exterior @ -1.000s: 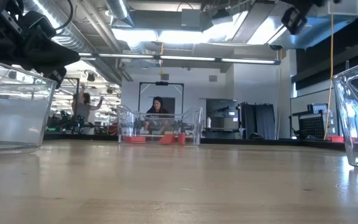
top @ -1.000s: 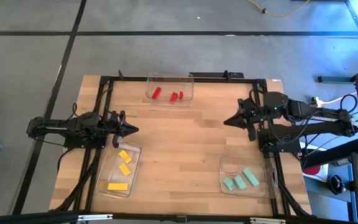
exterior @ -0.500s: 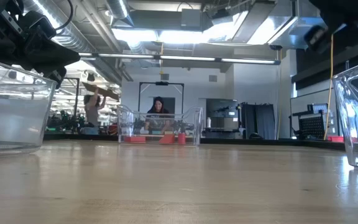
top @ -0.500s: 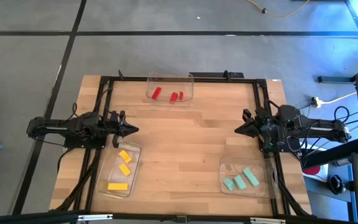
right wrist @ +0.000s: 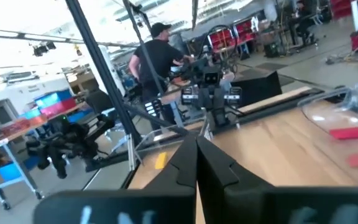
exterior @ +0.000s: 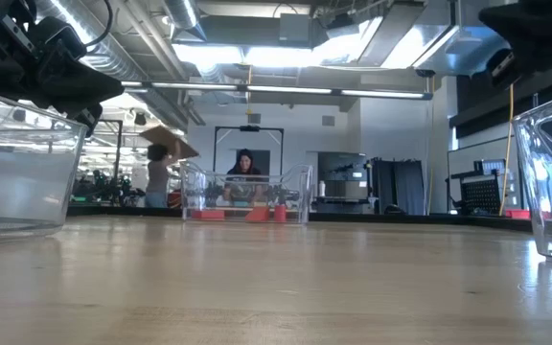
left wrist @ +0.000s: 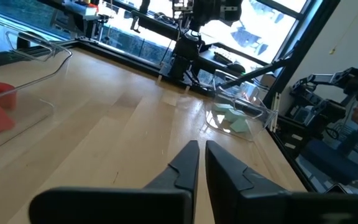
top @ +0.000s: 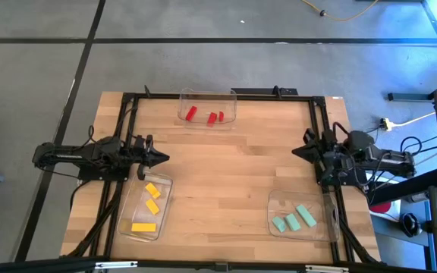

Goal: Sort & place blocks by color
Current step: Return to Home Position

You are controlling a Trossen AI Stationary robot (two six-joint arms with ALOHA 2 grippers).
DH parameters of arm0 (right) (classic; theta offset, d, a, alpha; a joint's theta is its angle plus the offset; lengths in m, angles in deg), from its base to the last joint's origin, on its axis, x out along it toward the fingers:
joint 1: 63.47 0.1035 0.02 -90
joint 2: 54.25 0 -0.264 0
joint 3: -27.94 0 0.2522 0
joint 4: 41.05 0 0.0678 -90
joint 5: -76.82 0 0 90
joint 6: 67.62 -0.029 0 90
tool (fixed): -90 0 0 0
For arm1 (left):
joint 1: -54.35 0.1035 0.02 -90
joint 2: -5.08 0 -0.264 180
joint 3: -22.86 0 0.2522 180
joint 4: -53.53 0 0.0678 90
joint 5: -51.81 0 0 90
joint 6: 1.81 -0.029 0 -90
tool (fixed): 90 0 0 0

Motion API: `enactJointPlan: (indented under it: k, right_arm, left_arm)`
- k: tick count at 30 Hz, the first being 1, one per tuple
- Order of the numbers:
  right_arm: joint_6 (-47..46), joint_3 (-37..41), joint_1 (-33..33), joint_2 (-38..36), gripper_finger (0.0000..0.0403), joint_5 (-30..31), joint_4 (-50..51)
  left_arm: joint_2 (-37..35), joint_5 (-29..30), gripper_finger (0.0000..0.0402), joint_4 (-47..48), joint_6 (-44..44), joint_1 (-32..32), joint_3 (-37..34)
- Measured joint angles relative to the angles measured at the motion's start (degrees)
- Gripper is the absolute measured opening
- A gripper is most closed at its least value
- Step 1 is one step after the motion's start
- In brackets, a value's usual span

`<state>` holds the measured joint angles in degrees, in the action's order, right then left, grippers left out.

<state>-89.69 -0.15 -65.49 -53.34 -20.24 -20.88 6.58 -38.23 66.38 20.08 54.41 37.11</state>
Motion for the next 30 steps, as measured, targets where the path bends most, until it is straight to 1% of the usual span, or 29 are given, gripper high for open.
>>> enactJointPlan:
  k: [2,6,8,10,11,13,15,17,24,30]
  right_arm:
    - [-0.64,0.96,-0.02,-0.59,0.0000,0.04,-0.27]
    - [-2.66,6.00,-0.02,-0.76,0.0000,0.11,-7.92]
    - [-2.67,9.43,-0.02,-0.76,0.0000,1.51,-12.65]
    - [-2.54,13.25,-0.02,-0.81,0.0000,4.30,-17.31]
    - [-1.90,13.91,-0.02,-0.77,0.0000,6.05,-16.37]
    - [0.22,13.70,0.00,-0.51,0.0000,9.92,-11.26]
    - [3.59,13.90,-0.02,-0.67,0.0000,12.27,-8.11]
    - [7.17,13.88,0.00,-0.50,0.0000,11.96,-8.72]
    - [11.43,13.88,0.00,-0.18,0.0005,10.02,-8.15]
    - [11.97,13.88,0.00,-0.18,0.0016,10.02,-8.24]
  left_arm:
    - [0.00,0.00,0.0017,-0.04,0.02,0.00,0.00]
    - [0.00,0.66,0.0010,-0.02,0.01,0.00,0.00]
    - [0.00,0.74,0.0007,0.00,0.02,0.00,0.00]
    - [0.00,0.76,0.0004,0.00,0.02,0.00,-0.02]
    - [0.00,0.79,0.0003,0.01,0.02,0.00,0.00]
    - [0.00,0.86,0.0001,0.03,0.02,0.00,-0.01]
    - [0.00,0.90,0.0001,0.03,0.02,0.00,0.00]
    - [0.00,0.89,0.0003,0.06,0.02,0.00,-0.01]
    - [0.00,0.87,0.0017,0.05,0.02,0.00,0.00]
    - [0.00,0.87,0.0025,0.05,0.02,0.00,0.00]
